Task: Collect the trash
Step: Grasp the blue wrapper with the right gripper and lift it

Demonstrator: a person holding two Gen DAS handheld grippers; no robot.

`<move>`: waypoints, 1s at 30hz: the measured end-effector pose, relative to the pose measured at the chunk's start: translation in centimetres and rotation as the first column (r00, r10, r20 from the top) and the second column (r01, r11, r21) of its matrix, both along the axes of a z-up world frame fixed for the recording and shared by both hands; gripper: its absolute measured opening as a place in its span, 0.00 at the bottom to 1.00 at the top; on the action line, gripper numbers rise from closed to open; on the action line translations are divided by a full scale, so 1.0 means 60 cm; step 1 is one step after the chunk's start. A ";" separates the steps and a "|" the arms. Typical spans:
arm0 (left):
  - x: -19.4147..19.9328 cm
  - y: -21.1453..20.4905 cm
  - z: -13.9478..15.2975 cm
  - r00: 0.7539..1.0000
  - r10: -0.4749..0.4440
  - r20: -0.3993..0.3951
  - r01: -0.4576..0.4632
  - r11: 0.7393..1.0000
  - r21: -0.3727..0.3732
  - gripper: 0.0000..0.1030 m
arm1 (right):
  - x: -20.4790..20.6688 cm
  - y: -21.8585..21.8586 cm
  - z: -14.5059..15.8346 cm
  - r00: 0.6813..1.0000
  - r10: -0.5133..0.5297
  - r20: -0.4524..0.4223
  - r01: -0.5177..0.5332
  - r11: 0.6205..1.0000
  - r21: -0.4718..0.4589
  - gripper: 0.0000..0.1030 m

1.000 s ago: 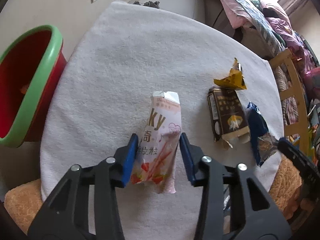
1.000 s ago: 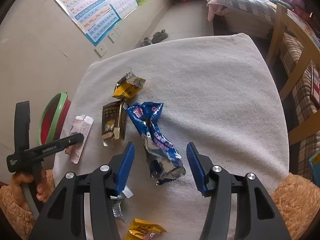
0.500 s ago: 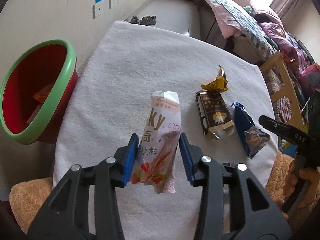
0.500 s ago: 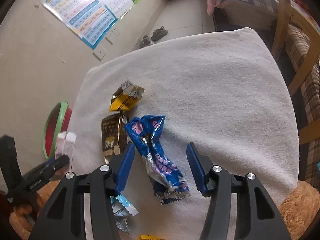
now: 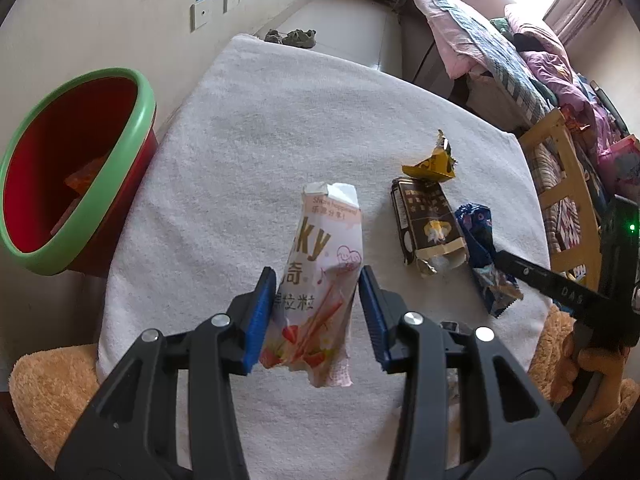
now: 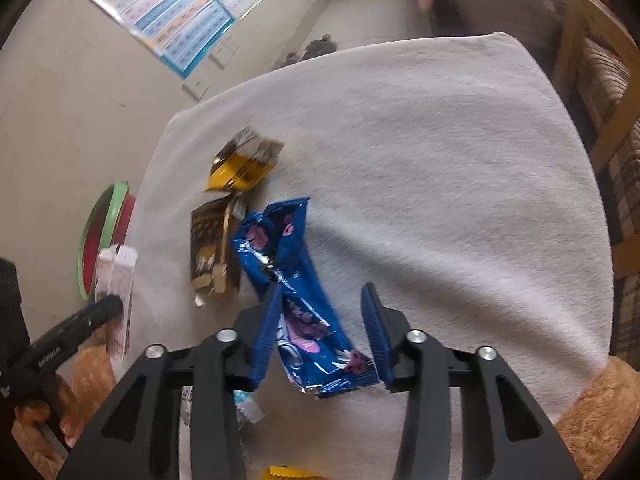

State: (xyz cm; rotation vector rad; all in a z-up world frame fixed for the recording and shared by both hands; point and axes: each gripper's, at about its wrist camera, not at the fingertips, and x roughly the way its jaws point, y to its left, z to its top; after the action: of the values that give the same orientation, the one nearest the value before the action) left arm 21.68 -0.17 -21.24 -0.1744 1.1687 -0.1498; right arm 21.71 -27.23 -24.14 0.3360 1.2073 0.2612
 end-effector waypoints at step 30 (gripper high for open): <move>-0.007 0.020 0.017 0.998 0.035 0.044 -0.035 0.999 -0.006 0.41 | -0.031 0.019 0.077 0.994 -0.029 0.106 0.023 0.998 0.057 0.16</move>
State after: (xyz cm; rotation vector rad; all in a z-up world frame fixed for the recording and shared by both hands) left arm 21.27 1.03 -20.20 -0.1950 1.1205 -0.1252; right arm 19.84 -26.11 -19.52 0.3815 1.0915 0.2868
